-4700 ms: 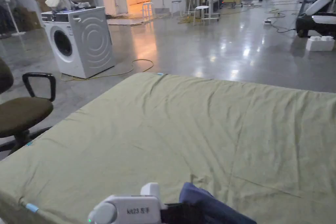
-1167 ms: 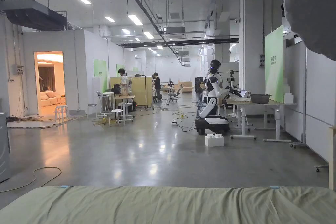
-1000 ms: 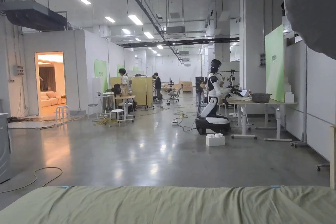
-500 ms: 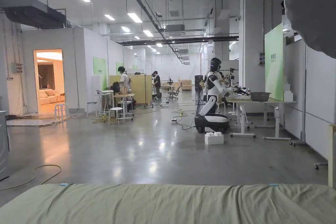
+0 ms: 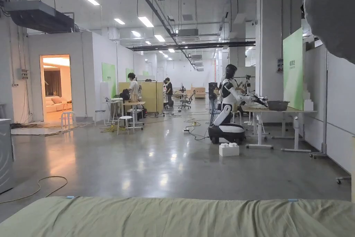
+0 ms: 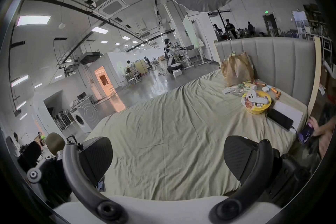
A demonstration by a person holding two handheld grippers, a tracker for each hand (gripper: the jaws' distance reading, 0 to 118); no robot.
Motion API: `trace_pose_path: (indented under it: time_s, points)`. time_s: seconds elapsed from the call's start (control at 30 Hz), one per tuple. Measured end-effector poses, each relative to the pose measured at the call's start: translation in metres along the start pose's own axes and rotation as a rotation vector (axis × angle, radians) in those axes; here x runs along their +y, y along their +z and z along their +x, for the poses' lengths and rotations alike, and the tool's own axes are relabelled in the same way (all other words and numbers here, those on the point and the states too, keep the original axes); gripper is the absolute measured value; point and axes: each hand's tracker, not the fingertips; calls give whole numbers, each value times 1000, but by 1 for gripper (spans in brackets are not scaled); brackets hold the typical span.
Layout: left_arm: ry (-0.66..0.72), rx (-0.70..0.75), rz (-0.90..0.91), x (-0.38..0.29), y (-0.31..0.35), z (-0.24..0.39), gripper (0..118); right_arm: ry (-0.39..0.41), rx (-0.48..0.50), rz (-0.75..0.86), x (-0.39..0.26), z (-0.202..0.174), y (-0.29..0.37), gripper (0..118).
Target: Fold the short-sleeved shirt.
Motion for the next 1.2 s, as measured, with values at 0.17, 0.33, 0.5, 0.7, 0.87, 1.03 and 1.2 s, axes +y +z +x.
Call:
trace_pose_path:
  time_s: [0.17, 0.33, 0.5, 0.7, 0.87, 1.03, 1.2]
  points:
    - [-21, -1, -5, 0, 0, 3, 118, 6, 49, 17, 3, -3, 7, 118]
    - [-4, -11, -6, 0, 0, 2, 118, -5, 32, 42, 5, -4, 11, 118]
    - [-15, -5, -6, 1, 0, 3, 118, -29, 44, 47, 10, -2, 15, 118]
    - [0, -7, 9, 3, 2, 0, 118, 3, 57, 63, 12, -6, 22, 118]
    - [13, -7, 7, 3, 3, 0, 118, 46, 55, 48, 10, -11, 19, 118]
    - [9, 1, 7, 2, 4, -1, 118, -5, 50, 16, 7, -11, 16, 118]
    - [87, 30, 16, 2, 6, -5, 118, 70, 365, 213, 7, 4, 21, 118]
